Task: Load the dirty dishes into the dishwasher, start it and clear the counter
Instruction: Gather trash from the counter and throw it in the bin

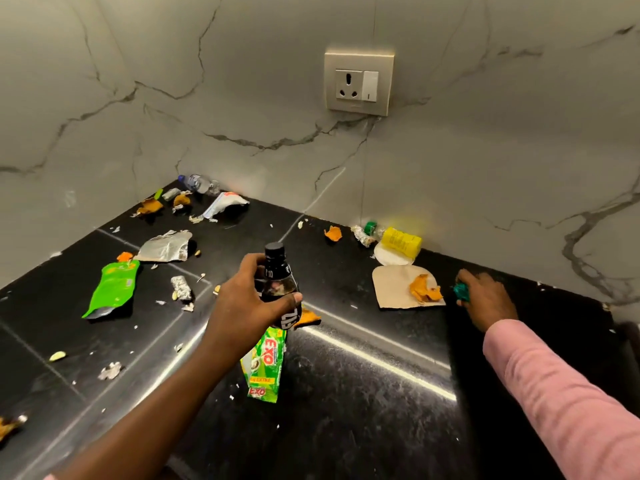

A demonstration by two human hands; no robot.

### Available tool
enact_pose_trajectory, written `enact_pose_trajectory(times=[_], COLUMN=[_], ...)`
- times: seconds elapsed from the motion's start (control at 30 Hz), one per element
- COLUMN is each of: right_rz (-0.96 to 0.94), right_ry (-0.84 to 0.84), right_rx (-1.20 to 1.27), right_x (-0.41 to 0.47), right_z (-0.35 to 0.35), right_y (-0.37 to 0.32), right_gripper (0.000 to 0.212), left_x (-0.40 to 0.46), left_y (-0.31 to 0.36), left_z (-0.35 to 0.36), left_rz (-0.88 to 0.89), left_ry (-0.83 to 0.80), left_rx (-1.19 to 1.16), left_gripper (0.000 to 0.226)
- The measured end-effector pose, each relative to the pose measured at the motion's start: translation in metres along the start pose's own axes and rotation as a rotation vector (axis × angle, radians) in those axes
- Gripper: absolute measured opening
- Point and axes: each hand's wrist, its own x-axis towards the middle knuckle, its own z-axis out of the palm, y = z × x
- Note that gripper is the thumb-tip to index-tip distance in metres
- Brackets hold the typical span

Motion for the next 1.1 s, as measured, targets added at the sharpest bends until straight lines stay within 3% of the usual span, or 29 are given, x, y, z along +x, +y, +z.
enact_pose_trajectory(times=[0.23,0.37,0.5,0.7,0.8,0.9,1.1], right_rz=[0.040,0.052,-0.066,-0.232,-0.299,-0.238,0.173], right_ry=[0.108,0.037,-0.043,-0.079,-0.226,-0.496,-0.918], right_rx=[0.299,0.502,0.555,0.718,0.834,0.934,0.950], right_x=[-0.032,-0.081,-0.144,-0.270,-0.343,-0.406,-0.473], right_z=[-0.025,-0.041,-0.048,-0.034,-0.006,0.048,0.180], right_y=[-0.024,-0.061,-0.100,-0.148,-0.166,-0.177,-0.176], right_gripper=[0.047,0.054,0.058,0.046,0.041,0.034,0.039], left_x=[-0.031,-0.065,-0.111,-0.218,-0.289,-0.358,-0.464], left_y=[-0.005,-0.003,-0.007,-0.034,-0.063,-0.099,-0.191], left_z=[-0.008,-0.020,-0.044,-0.081,-0.087,-0.078,-0.016], left_rz=[-0.066,-0.059,-0.062,-0.150,-0.229,-0.347,-0.681], left_ry=[0.063,0.088,0.118,0.144,0.144,0.116,0.143], left_rx=[-0.021,-0.040,-0.063,-0.073,-0.057,-0.039,-0.175], left_gripper=[0.051,0.047,0.049,0.048,0.053,0.055,0.057])
